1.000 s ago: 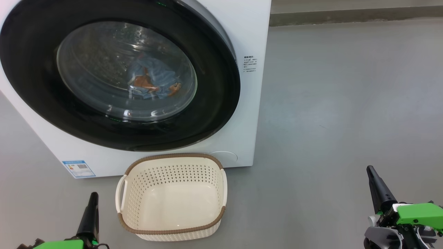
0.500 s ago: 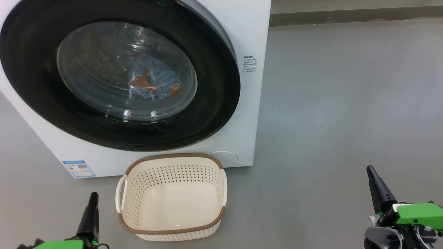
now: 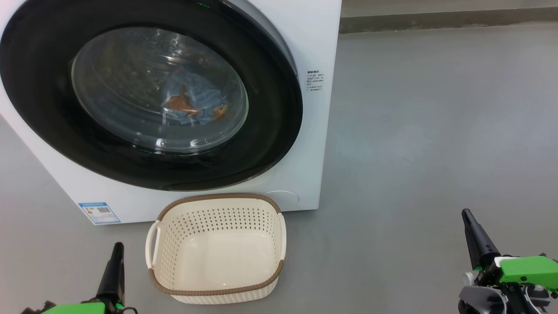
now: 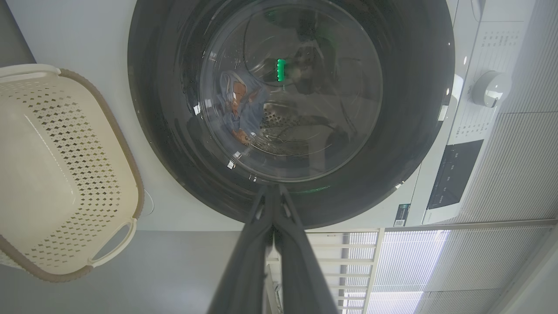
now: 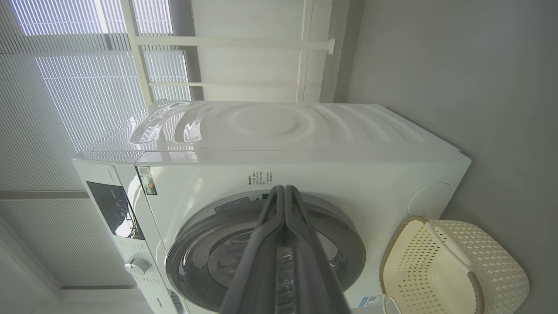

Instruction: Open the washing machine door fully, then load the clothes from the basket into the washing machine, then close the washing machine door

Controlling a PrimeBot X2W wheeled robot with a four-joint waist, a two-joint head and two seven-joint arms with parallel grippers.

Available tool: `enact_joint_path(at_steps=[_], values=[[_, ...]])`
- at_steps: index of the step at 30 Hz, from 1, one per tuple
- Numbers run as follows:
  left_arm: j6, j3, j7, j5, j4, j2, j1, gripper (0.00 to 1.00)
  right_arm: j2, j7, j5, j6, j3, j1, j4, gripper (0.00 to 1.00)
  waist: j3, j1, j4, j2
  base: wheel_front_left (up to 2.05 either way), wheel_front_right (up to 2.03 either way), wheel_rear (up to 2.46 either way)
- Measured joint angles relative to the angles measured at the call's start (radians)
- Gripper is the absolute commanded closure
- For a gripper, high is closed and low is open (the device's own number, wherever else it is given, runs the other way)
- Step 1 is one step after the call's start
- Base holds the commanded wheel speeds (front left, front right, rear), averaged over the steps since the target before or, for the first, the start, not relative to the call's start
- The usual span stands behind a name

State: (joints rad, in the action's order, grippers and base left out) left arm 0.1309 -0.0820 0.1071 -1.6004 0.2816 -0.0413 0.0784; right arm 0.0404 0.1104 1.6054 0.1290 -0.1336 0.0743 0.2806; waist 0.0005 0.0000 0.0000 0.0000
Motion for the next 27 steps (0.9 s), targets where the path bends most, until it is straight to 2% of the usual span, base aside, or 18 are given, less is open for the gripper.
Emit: enact_joint_path(at_steps=[27], values=[[0.0,0.0,0.0,0.0,0.0,0.0,0.0,1.0,0.0,0.0,0.0,0.0,0.0,0.0,0.0,1.0,0.0,0.0,0.0,0.0,0.0,0.0,0.0]])
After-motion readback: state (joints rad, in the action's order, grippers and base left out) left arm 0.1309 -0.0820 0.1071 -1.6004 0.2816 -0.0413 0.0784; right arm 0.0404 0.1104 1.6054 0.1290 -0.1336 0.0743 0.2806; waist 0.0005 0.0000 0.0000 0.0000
